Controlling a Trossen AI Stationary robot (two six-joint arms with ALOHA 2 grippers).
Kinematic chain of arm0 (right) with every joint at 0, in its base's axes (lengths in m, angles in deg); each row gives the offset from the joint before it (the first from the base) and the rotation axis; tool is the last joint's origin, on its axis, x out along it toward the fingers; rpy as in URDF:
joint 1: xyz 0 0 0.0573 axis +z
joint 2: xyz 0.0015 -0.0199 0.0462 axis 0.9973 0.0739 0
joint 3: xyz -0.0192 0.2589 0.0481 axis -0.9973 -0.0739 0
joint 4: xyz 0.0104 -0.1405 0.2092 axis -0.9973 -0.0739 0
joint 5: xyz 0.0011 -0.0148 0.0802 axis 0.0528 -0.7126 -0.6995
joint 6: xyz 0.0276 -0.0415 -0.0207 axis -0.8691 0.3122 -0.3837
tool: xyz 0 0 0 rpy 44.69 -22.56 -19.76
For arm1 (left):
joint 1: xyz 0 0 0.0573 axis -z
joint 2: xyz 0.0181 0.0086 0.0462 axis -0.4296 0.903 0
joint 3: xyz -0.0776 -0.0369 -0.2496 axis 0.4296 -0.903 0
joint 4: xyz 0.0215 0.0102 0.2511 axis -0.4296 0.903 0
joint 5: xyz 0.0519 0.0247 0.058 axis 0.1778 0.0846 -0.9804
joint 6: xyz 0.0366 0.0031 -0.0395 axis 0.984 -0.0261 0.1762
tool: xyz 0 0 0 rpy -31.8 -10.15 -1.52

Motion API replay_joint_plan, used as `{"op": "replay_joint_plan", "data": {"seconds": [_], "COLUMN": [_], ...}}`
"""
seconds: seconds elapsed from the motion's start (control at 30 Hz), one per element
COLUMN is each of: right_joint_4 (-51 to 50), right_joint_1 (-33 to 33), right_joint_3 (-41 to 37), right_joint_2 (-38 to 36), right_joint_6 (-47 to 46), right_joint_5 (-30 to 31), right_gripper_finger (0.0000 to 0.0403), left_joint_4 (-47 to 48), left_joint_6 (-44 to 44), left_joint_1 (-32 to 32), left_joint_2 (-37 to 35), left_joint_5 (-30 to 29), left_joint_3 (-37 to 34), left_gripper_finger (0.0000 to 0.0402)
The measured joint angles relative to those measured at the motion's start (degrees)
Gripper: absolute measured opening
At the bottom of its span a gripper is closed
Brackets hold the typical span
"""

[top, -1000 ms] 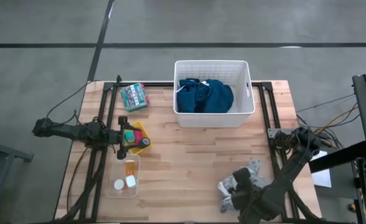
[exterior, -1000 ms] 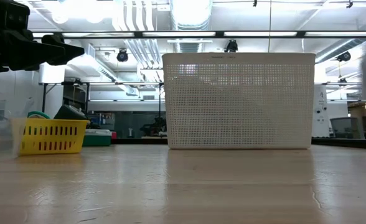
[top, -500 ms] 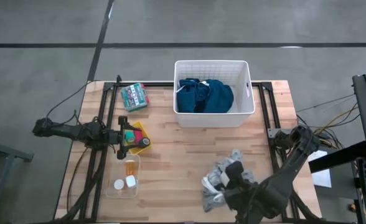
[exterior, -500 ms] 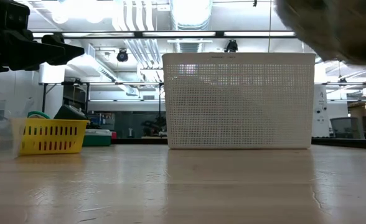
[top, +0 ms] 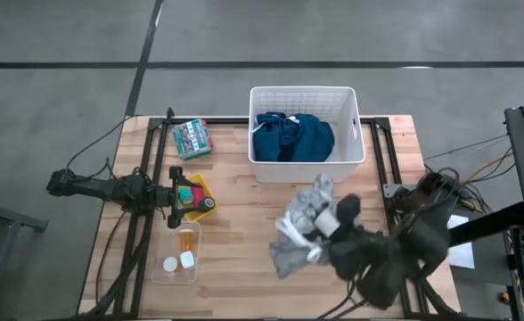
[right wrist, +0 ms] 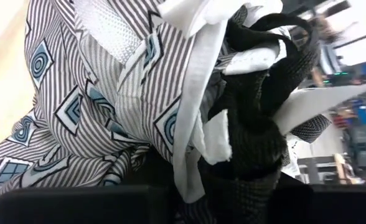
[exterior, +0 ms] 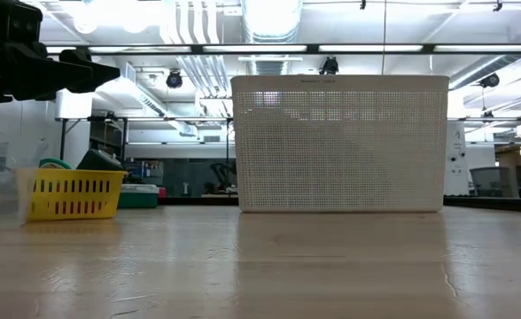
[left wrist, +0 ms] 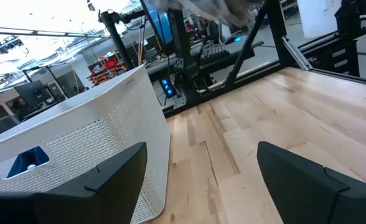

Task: Pick & place medical supplies in basket/bin
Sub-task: Put the gray patterned patient gown into the white bin

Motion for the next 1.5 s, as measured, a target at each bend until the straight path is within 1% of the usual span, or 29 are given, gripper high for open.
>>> {"op": "replay_joint_plan", "data": {"seconds": [0.2,0.43,0.73,1.1,1.37,1.43,1.5], "right_joint_4": [0.1,0.6,1.2,3.1,6.3,7.9,9.5], "right_joint_1": [-2.7,-9.0,-21.3,-39.6,-52.9,-55.9,-58.7], "right_joint_3": [3.0,2.9,2.8,2.7,2.2,2.2,2.2], "right_joint_2": [-4.6,-10.8,-15.6,-15.6,-13.6,-12.4,-11.1], "right_joint_6": [2.8,3.2,2.7,6.0,6.6,6.5,5.0], "right_joint_5": [5.5,5.8,5.2,4.9,4.5,3.1,-1.1], "right_gripper_finger": [0.0070,0.0070,0.0070,0.0071,0.0089,0.0090,0.0091], "left_joint_4": [0.0,0.0,0.0,0.0,0.0,0.0,0.0], "left_joint_6": [0.0,0.0,0.0,0.0,0.0,0.0,0.0], "left_joint_1": [0.0,0.0,0.0,0.0,0.0,0.0,0.0], "left_joint_2": [0.0,0.0,0.0,0.0,0.0,0.0,0.0], "left_joint_5": [0.0,0.0,0.0,0.0,0.0,0.0,0.0], "left_joint_3": [0.0,0.0,0.0,0.0,0.0,0.0,0.0], "left_gripper_finger": [0.0310,0.0310,0.0310,0.0310,0.0310,0.0310,0.0310]}}
